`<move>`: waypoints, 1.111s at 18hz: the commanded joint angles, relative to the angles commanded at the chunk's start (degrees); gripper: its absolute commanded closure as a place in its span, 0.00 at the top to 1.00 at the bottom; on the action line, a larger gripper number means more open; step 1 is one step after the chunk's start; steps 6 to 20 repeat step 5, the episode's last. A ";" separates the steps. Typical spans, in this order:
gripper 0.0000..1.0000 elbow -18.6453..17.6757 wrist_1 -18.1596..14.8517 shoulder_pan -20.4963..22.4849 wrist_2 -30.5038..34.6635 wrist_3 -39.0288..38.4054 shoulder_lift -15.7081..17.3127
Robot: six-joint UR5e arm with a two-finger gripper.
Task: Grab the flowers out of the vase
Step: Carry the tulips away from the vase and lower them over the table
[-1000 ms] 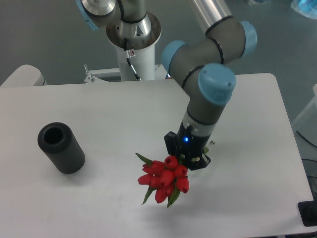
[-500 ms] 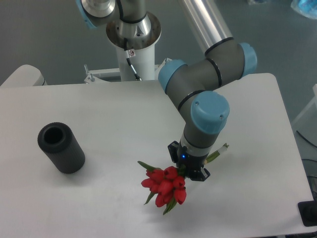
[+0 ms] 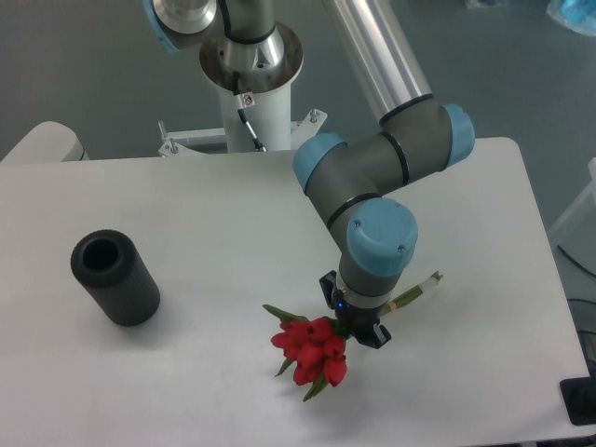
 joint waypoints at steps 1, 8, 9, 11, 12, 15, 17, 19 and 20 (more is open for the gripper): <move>0.03 0.00 0.09 -0.09 0.26 0.00 -0.09; 0.03 -0.09 0.26 -0.26 0.26 0.00 -0.18; 0.03 -0.09 0.26 -0.26 0.26 0.00 -0.18; 0.03 -0.09 0.26 -0.26 0.26 0.00 -0.18; 0.03 -0.09 0.26 -0.26 0.26 0.00 -0.18; 0.03 -0.09 0.26 -0.26 0.26 0.00 -0.18; 0.03 -0.09 0.26 -0.26 0.26 0.00 -0.18; 0.03 -0.09 0.26 -0.26 0.26 0.00 -0.18; 0.03 -0.09 0.26 -0.26 0.26 0.00 -0.18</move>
